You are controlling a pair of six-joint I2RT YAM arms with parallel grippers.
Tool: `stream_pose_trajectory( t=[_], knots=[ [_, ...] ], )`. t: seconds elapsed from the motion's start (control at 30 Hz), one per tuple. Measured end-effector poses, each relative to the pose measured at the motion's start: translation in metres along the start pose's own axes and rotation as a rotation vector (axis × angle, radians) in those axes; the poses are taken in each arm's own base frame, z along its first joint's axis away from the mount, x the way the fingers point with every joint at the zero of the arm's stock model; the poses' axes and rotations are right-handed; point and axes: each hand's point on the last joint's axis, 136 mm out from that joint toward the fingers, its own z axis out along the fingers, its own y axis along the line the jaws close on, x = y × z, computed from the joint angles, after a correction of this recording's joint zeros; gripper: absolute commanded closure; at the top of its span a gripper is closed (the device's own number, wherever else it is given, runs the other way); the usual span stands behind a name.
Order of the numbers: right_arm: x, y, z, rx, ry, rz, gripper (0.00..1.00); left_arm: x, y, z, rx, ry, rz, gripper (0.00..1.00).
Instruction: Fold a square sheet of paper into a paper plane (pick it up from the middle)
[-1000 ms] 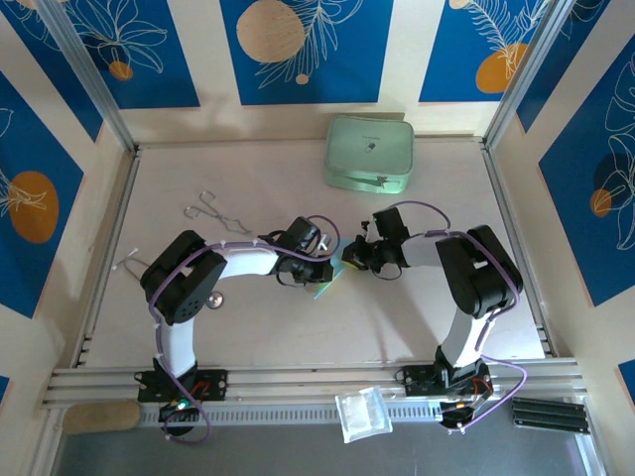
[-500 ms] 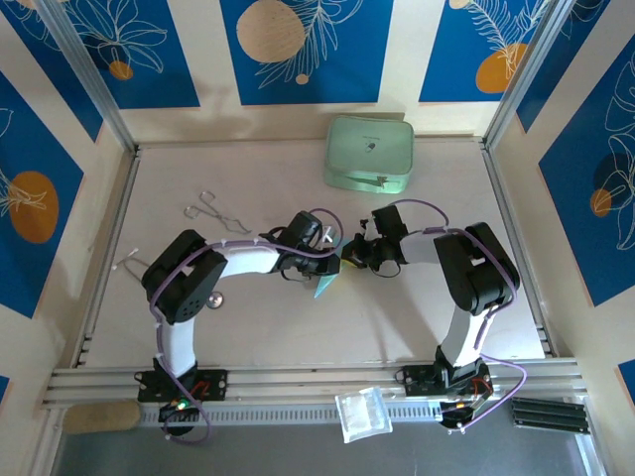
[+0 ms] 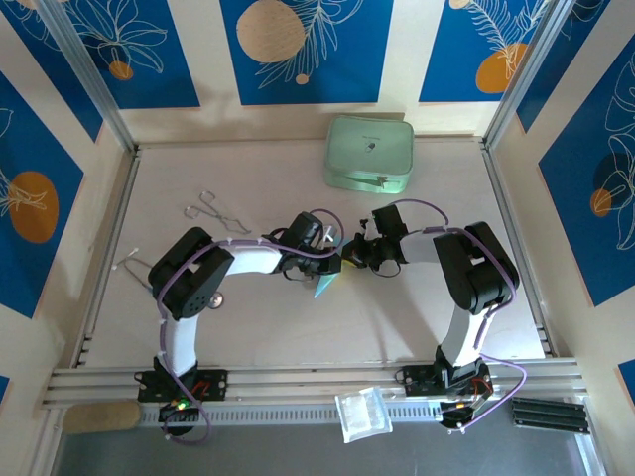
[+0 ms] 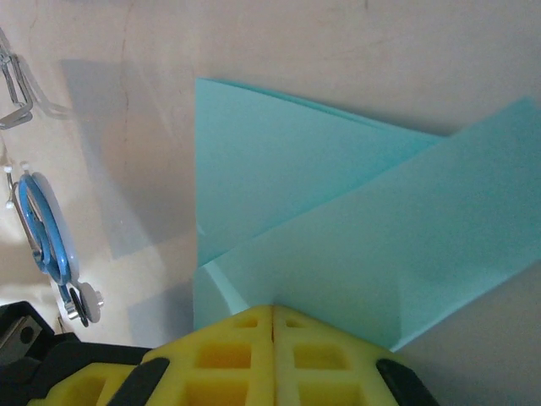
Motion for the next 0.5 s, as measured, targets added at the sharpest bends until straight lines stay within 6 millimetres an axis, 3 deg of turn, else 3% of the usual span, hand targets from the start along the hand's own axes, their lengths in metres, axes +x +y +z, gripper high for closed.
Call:
stream_pose_trajectory(
  t=[0.5],
  knots=[
    [-0.0013,-0.0005,0.0010,0.011,0.014,0.014,0.94,0.0052,0.0088,0.0029,-0.034,0.028,-0.004,0.95]
  ],
)
